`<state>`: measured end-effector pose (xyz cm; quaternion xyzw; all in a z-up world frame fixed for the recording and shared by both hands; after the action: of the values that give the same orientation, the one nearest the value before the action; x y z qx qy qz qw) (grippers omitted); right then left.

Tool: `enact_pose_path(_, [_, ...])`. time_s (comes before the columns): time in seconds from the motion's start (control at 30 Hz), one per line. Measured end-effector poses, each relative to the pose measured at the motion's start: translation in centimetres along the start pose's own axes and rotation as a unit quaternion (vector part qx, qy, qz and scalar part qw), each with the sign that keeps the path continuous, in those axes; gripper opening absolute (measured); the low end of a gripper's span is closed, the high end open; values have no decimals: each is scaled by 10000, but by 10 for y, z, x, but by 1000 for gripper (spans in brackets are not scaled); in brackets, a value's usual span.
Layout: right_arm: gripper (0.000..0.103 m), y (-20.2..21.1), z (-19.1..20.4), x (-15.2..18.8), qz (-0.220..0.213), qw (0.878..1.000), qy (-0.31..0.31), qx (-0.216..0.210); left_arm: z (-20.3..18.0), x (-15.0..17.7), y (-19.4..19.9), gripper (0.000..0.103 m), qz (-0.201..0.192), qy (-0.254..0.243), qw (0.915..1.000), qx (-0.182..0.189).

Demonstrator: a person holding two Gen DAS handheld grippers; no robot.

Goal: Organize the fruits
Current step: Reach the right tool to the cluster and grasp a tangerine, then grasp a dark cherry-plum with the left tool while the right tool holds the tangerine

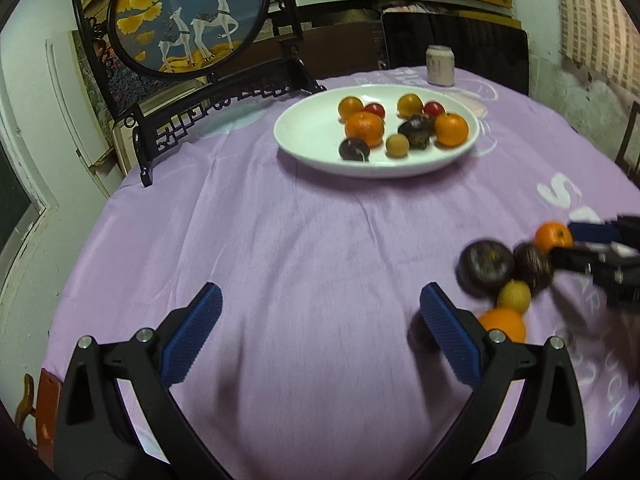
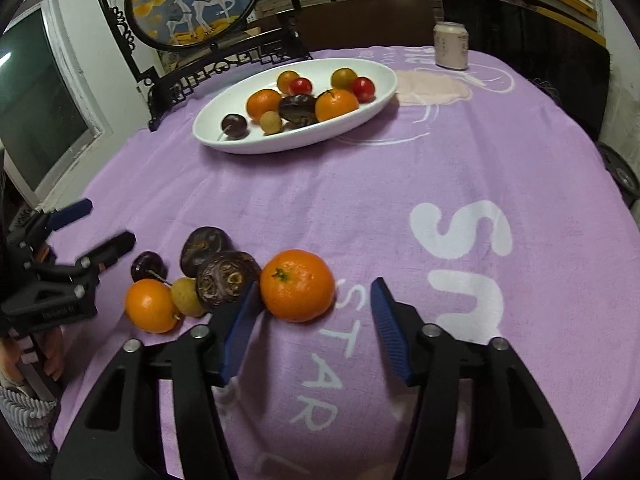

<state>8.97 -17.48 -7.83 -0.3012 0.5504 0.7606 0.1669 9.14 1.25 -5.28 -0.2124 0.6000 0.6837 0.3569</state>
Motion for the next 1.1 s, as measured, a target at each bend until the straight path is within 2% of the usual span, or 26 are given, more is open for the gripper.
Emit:
enact_pose_path(0.13, [47,-6,6,-1,41,9999,62,-116,0,4,3,101,16,-71,10000,-26])
enact_pose_path(0.33, [39,-11,8,-6,13,9999,88,-65,-4,5,2,101,30,-115,9999,-47])
enact_pose_path(0.4, [38,-10,5,-6,16,10000,71,-39,-4,5,2,101,26,-104,9999,16])
enact_pose_path(0.57, [38,-5,-11,-6,-43,9990,-20,434,-12,5,8,101,-62,-182,9994,279])
enact_pose_path(0.7, [38,-5,-14,-7,-41,9987,-29,503,-26,5,17,101,-221,-419,9970,605])
enact_pose_path(0.77, [38,-5,-13,-6,-43,9986,2,526,-28,4,16,101,-237,-460,9971,554])
enact_pose_path(0.87, [38,-5,-14,-6,-37,9987,-10,515,-19,3,8,101,-60,-204,9976,666])
enact_pose_path(1.0, [38,-5,-14,-6,-37,9987,-10,514,2,5,-13,101,416,356,9955,777])
enact_pose_path(1.1, [38,-5,-14,-6,-37,9987,-8,515,7,6,-14,101,441,511,9935,919])
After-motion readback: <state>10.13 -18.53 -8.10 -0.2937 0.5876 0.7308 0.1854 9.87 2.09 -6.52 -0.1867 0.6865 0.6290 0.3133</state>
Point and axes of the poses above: each gripper's, at about its wrist camera, not at the fingertips, and y roughly against the way its jaws point, z to its left, x to its underside, the point moved 5 cm from there along -y, roughly the way its jaws point, and after that the axes turned 1 degree about y, right-handed, at the moved point
